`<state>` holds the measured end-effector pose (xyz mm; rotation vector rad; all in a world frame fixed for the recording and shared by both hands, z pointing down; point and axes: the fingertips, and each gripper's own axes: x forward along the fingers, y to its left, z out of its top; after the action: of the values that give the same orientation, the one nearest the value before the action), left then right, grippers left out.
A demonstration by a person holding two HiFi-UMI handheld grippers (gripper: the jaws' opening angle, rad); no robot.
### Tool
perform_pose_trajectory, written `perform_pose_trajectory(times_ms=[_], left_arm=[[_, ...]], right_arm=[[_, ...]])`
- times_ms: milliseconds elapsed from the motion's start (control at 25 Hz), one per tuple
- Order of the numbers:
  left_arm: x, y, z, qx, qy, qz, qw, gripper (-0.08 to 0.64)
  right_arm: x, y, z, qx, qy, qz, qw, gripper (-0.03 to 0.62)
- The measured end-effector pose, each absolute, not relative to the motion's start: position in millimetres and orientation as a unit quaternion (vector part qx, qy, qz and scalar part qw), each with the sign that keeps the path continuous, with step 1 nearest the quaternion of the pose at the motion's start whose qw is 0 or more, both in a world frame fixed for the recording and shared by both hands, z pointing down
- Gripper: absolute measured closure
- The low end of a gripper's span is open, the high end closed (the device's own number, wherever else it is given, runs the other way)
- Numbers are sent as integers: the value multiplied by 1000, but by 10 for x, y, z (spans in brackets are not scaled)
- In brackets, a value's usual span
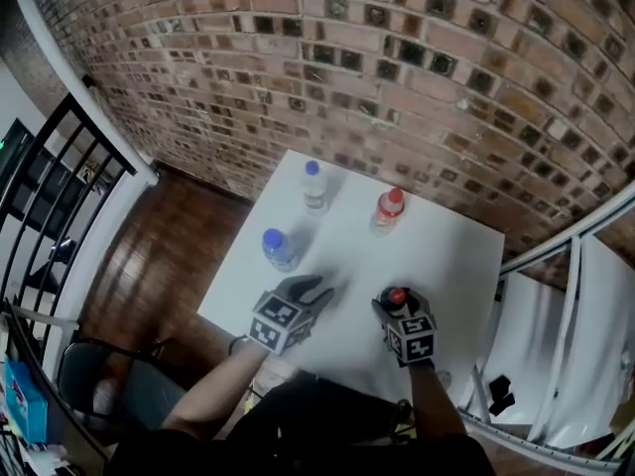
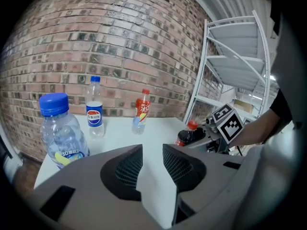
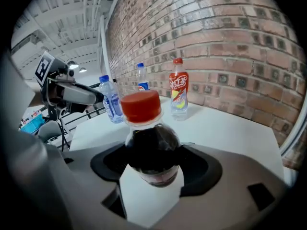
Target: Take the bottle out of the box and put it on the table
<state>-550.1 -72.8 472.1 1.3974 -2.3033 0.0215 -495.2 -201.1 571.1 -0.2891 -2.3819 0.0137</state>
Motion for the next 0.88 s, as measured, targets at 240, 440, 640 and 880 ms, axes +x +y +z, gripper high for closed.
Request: perform_pose_trajectory(times_ms=[240, 440, 640, 880], left_arm=[[-5522, -804, 4824, 491, -840, 0, 230, 423], [-5589, -847, 4864, 483, -844, -9, 231, 423], [-5652, -891, 4880, 478, -846, -9, 234, 423], [-5691, -920, 4851, 473, -852, -2, 224, 423]], right_arm=[[-5097, -2069, 5731, -111, -936, 15, 334, 270], [-5119, -2077, 5750, -108, -941, 24, 321, 268], [-5130, -2058, 5762, -110, -939, 29, 326, 267], [-5177, -2115, 5671, -98, -949, 25, 298, 221]])
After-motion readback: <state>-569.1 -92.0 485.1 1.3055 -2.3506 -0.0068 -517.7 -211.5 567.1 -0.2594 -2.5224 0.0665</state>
